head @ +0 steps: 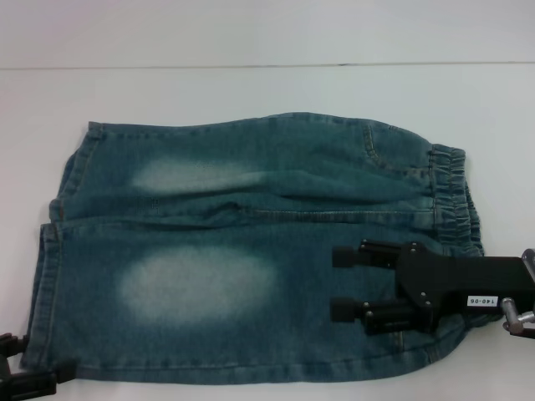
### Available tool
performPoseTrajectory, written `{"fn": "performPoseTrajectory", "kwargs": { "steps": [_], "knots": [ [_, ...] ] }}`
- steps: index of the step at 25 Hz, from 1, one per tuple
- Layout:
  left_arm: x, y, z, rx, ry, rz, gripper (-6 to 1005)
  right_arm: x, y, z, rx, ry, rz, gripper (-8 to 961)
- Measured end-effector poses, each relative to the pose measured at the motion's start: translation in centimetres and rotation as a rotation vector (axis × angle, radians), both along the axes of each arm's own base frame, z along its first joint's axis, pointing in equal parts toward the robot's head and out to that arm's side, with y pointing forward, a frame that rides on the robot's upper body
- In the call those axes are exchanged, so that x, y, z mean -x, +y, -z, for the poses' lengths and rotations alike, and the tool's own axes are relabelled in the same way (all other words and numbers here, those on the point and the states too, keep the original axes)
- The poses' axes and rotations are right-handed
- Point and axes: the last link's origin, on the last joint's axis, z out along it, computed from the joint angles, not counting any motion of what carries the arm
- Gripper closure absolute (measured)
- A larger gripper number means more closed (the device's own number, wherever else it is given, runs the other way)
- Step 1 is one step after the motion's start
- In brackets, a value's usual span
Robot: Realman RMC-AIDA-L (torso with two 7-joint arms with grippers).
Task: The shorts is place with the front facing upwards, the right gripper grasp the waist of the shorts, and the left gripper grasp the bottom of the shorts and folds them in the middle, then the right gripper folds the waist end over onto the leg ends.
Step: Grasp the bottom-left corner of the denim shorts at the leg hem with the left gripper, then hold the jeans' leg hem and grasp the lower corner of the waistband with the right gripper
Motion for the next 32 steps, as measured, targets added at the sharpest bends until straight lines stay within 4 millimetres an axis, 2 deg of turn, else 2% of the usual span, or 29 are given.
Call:
{"fn": "performPoseTrajectory", "kwargs": {
  "steps": [15, 21, 28, 32],
  "knots": [
    [-0.3, 0.6, 0.2, 0.011, -0.002, 0.013, 100, -0.1, -0.1, 0.0, -0.002, 0.002, 0.005, 8],
    [-0.5, 0.9, 0.5, 0.032, 0.018, 0.026, 198, -0.2, -0.2, -0.1, -0.003, 0.007, 0.008, 9],
    [-0.6, 0.9, 0.5, 0.02, 0.017, 0.026, 492, -0.9, -0.8, -1.3, -0.032, 0.039, 0.028, 9],
    [-0.9, 1.2, 0.4, 0.005, 0.014, 0.044, 708, -3.1, -1.2, -3.0, -0.124, 0.043, 0.118, 10]
  ]
}}
